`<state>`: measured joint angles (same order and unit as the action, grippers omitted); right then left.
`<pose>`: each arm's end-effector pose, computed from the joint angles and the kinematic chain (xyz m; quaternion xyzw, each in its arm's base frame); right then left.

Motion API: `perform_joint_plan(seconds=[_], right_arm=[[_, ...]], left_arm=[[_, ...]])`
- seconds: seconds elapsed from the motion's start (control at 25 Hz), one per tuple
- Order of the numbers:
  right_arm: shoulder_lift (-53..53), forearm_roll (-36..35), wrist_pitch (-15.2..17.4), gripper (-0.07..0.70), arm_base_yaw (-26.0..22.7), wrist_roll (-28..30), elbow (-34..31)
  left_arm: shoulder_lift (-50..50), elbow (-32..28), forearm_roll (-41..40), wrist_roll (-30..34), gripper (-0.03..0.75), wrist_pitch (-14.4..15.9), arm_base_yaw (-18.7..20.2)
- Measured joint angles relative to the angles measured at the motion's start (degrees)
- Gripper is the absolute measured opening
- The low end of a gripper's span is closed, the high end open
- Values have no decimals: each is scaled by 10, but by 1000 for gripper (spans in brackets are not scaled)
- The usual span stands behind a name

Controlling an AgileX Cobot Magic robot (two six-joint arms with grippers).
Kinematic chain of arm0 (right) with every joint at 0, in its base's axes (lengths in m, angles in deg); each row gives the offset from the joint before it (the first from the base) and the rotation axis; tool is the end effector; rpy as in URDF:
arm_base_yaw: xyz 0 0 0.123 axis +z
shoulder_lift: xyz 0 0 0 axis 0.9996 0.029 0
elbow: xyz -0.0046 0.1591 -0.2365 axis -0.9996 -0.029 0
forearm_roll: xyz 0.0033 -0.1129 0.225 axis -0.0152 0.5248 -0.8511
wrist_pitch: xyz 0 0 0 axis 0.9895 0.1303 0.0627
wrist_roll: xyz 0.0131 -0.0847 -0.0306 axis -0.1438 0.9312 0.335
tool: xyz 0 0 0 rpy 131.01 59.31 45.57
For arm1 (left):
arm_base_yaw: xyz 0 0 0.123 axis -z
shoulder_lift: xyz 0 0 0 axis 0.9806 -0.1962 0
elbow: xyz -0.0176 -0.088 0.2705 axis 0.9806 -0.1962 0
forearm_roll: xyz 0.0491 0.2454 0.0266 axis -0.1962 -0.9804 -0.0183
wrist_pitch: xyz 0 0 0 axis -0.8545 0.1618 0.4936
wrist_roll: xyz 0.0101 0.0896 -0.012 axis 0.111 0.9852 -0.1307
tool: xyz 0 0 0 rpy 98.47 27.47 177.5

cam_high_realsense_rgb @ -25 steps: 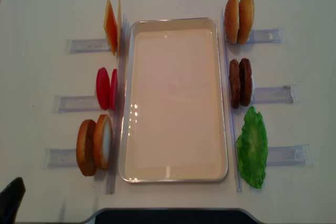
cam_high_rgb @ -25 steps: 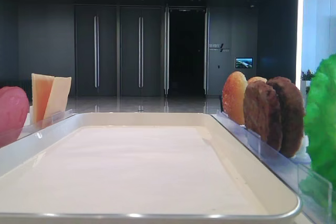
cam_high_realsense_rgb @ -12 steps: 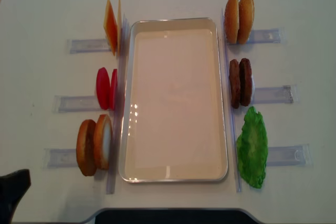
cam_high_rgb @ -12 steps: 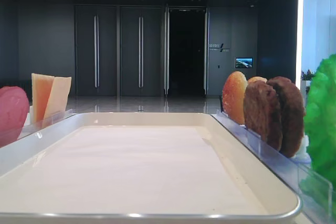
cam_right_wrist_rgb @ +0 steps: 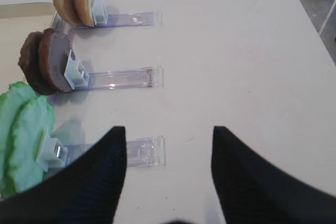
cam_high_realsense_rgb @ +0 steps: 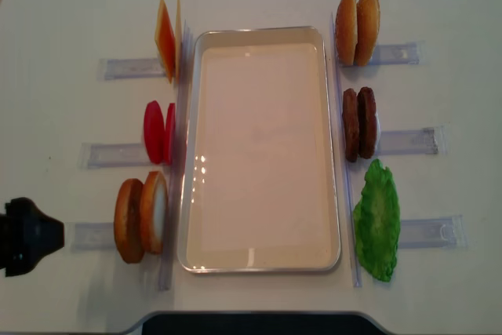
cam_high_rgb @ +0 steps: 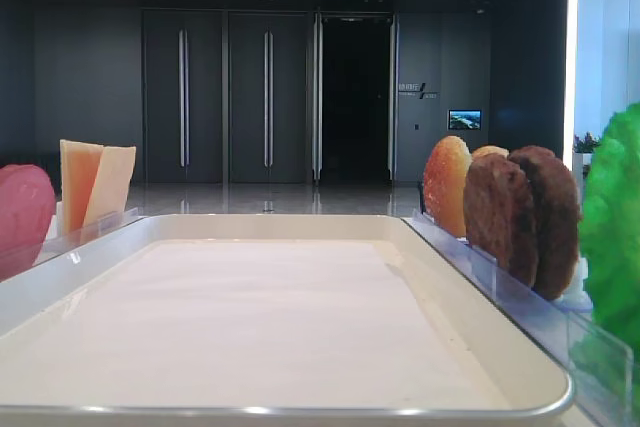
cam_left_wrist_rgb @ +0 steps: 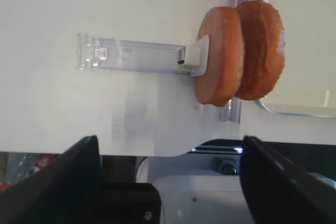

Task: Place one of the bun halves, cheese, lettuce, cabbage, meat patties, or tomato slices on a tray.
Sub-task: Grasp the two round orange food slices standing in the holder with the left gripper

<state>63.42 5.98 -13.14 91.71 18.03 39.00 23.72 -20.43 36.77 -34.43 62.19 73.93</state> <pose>-0.0090 0.0008 0.2706 -0.0089 0.8706 0.0319 0.4909 0.0923 -0.0033 0.2920 -0.0652 0.9770 -0.0576 0.1944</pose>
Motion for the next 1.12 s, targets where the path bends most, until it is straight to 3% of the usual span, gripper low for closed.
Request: perform_joint_plan(seconds=[0.4,1.12], right_arm=[[0,0,0,382,0,0,0],[0,0,0,382,0,0,0]], left_arm=[[-130,57,-42,-42,632,-9,0],[-307,178,-110,-44,632,-12,0]])
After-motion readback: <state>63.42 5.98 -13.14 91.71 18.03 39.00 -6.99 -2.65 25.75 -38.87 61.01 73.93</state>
